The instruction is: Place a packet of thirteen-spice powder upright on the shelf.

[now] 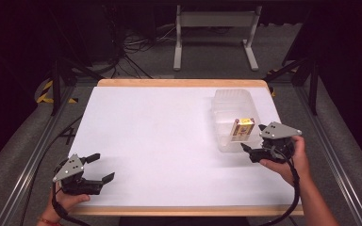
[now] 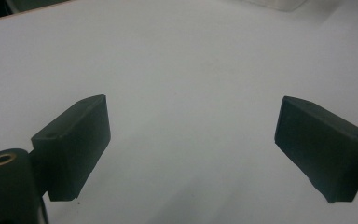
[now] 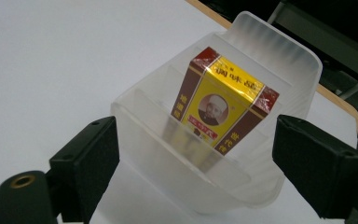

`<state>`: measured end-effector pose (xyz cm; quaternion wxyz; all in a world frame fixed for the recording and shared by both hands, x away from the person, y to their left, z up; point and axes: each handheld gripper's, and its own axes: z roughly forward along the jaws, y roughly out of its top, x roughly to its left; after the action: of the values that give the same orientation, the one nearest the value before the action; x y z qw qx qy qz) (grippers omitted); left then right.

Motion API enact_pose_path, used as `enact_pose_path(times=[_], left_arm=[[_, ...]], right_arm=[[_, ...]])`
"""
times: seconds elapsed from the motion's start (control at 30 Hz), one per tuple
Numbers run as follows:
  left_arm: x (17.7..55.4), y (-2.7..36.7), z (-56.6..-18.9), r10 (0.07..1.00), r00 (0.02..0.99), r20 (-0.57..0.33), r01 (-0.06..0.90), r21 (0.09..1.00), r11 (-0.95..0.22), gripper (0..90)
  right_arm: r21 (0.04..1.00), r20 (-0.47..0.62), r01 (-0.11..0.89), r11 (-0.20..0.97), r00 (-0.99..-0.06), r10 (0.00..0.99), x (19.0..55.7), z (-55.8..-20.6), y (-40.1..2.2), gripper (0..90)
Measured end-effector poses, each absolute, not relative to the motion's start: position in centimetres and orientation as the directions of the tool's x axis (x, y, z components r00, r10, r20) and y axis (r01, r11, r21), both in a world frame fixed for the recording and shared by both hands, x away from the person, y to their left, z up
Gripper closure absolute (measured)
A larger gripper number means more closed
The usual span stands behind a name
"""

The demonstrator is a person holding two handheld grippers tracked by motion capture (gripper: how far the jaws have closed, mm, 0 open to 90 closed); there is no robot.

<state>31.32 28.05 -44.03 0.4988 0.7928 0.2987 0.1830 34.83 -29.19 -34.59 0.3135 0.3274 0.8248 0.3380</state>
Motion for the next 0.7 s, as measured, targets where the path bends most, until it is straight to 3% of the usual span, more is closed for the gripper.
enact_pose_path(times=[0.7], left_arm=[[31.7,27.8,-44.0,0.647,0.762,-0.001,0.287,0.896,-0.338,10.7]], right_arm=[[0.694,-0.354,0.339,0.636,-0.609,0.710,32.5,-37.0,-31.2,13.5]])
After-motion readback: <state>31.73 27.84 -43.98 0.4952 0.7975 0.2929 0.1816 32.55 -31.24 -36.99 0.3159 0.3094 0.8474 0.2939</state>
